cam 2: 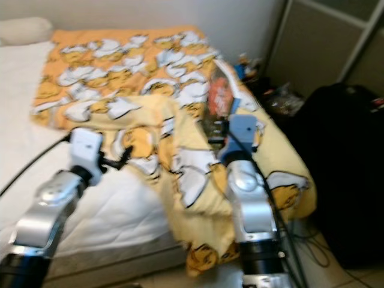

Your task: Clean up the room

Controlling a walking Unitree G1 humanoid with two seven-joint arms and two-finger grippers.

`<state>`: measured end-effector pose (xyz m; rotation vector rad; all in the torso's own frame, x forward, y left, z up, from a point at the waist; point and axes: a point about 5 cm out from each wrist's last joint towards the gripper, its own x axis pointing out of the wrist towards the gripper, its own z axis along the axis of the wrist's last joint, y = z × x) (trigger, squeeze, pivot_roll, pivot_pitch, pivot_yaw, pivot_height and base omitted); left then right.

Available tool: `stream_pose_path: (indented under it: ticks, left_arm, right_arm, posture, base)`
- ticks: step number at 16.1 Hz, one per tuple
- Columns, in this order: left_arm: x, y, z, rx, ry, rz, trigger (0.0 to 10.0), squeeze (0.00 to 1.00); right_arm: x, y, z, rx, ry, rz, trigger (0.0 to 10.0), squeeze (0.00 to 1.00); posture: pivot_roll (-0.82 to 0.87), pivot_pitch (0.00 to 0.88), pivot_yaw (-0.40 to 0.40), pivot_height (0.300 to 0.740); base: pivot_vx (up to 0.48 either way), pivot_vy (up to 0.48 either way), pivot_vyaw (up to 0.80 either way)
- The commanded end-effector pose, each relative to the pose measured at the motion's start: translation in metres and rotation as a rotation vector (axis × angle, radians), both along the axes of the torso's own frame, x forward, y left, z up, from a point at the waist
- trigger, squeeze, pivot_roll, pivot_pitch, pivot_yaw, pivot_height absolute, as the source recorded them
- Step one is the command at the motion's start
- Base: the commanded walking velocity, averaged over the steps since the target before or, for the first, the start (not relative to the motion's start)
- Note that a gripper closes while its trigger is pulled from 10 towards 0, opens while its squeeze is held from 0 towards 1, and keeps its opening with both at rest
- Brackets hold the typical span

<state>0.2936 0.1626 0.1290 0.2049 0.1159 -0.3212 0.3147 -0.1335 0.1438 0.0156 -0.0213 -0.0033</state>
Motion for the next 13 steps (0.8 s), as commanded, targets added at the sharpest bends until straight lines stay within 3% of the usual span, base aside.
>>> stream_pose_path:
  ticks: [1, 3, 7, 10, 13]
  left_arm:
    - [0.001, 0.005, 0.002, 0.019, -0.007, 0.016, 10.0, 0.00]
    - [0.002, 0.005, 0.002, 0.019, -0.010, 0.014, 10.0, 0.00]
    - [0.003, 0.005, 0.003, 0.019, -0.013, 0.012, 10.0, 0.00]
    - [0.004, 0.004, 0.003, 0.019, -0.014, 0.013, 10.0, 0.00]
    - [0.004, 0.004, 0.002, 0.018, -0.011, 0.015, 10.0, 0.00]
  right_arm:
    - [0.003, 0.002, 0.010, -0.015, -0.041, -0.003, 10.0, 0.00]
    - [0.003, 0.003, 0.008, -0.065, -0.037, 0.001, 10.0, 0.00]
    - [0.001, 0.010, 0.005, 0.070, 0.005, 0.051, 10.0, 0.00]
    - [0.002, 0.007, 0.002, -0.008, 0.009, 0.036, 10.0, 0.00]
    - [0.000, 0.010, -0.001, 0.063, 0.030, 0.049, 10.0, 0.00]
  posture:
    - [0.01, 0.000, -0.007, 0.740]
    - [0.02, 0.000, -0.009, 0.740]
    - [0.02, 0.000, -0.009, 0.740]
    - [0.01, 0.000, -0.009, 0.740]
    - [0.01, 0.000, -0.009, 0.740]
  base:
    - [0.000, 0.337, 0.00]
    - [0.000, 0.337, 0.00]
    - [0.000, 0.339, 0.00]
    - [0.000, 0.340, 0.00]
    - [0.000, 0.337, 0.00]
